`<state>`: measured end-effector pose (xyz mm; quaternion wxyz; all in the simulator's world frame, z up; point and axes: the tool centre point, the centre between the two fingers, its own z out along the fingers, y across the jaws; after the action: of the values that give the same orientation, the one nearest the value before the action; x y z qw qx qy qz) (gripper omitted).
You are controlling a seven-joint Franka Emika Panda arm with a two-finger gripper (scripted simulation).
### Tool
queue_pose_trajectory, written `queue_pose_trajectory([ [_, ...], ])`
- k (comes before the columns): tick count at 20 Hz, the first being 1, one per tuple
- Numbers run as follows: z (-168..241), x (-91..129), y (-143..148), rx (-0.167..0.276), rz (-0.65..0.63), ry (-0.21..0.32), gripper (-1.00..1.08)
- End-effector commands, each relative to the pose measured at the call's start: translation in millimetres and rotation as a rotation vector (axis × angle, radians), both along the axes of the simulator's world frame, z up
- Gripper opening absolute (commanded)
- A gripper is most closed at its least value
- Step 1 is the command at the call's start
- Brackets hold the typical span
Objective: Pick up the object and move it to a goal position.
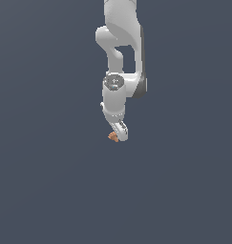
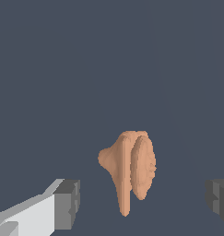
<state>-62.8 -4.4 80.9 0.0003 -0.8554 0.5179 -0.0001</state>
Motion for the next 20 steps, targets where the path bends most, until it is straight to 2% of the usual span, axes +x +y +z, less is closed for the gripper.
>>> queue_pose_trajectory([
  [1,-1,-1,0,0.000,-0.012,0.000,1.00],
  [7,-6,-1,0,0.000,-0.008,0.001,1.00],
  [20,-51,-1,0,0.000,-0.013,0.000,1.00],
])
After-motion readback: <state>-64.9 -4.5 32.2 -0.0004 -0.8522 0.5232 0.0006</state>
